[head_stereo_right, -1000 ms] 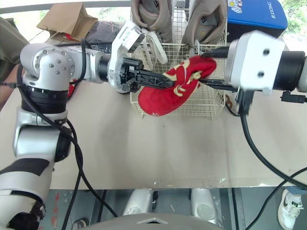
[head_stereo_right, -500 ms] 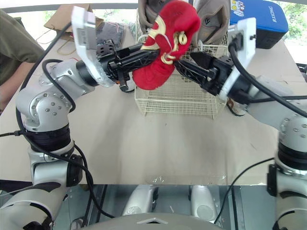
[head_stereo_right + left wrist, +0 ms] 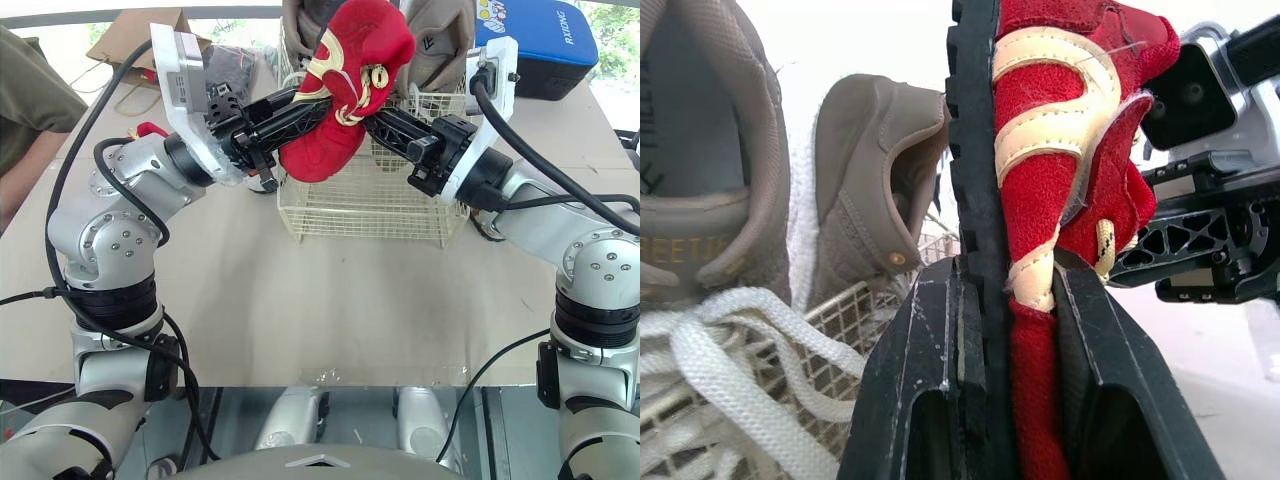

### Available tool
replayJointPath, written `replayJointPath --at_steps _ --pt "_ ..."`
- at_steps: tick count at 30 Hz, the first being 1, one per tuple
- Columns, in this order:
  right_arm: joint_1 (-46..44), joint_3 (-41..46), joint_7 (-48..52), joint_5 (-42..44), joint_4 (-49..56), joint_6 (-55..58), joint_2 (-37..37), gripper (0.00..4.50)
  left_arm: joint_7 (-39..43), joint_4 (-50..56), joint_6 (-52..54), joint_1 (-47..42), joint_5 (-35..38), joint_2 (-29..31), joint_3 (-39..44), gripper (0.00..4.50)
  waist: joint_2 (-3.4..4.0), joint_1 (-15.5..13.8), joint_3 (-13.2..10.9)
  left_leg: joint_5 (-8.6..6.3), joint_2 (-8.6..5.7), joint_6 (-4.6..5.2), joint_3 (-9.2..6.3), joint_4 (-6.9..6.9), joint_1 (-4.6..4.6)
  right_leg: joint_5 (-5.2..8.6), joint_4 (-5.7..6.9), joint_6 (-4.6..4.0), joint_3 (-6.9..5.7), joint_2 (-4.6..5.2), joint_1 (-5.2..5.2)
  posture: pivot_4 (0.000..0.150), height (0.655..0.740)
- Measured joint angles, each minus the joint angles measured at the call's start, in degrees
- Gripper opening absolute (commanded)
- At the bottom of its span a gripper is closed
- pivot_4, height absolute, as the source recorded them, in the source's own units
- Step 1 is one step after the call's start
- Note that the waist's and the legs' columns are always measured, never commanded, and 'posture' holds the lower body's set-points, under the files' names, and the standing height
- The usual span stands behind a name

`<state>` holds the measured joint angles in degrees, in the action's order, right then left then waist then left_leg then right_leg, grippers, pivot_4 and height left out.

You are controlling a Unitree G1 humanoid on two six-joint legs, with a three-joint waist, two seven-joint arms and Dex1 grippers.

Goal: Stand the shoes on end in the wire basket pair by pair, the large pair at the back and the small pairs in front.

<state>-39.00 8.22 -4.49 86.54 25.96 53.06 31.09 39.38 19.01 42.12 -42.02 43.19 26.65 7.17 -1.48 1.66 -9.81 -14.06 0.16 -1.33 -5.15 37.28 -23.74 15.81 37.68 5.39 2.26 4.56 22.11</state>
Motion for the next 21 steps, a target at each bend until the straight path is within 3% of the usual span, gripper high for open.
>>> replayJointPath --at_steps 9,10,15,21 --pt "0.68 -0.10 0.13 0.15 -0.01 -1.46 -0.58 0.00 -2.98 -0.09 4.90 -0.82 4.88 0.00 1.45 0.49 0.00 0.74 0.00 0.00 0.00 0.00 0.00 0.00 0.02 0.00 0.01 0.00 0.01 -0.01 0.00 0.150 0.7400" --pt "0.74 -0.11 0.12 0.49 -0.01 -1.46 -0.59 0.00 -2.93 -0.10 5.13 -0.82 5.45 0.24 1.60 1.54 0.00 0.74 0.00 0.00 0.00 0.00 0.00 0.00 0.02 0.00 0.01 0.00 0.01 0.00 0.00 0.150 0.7400" --pt "0.96 -0.09 -1.18 2.84 -0.06 -2.76 -1.73 0.00 -3.90 -1.21 10.22 -1.24 10.36 1.54 2.15 3.70 0.00 0.68 0.00 0.00 0.00 0.00 0.00 0.00 0.01 0.00 0.01 0.00 0.01 0.00 0.00 0.150 0.7400" --pt "1.10 1.32 -1.41 3.24 -1.77 -4.05 -0.49 0.00 -3.94 -2.26 13.37 -1.95 12.70 6.05 3.95 3.70 0.00 0.73 0.00 0.00 0.00 0.00 0.00 -0.02 0.02 0.00 0.00 0.00 0.02 -0.01 0.00 0.150 0.7400"
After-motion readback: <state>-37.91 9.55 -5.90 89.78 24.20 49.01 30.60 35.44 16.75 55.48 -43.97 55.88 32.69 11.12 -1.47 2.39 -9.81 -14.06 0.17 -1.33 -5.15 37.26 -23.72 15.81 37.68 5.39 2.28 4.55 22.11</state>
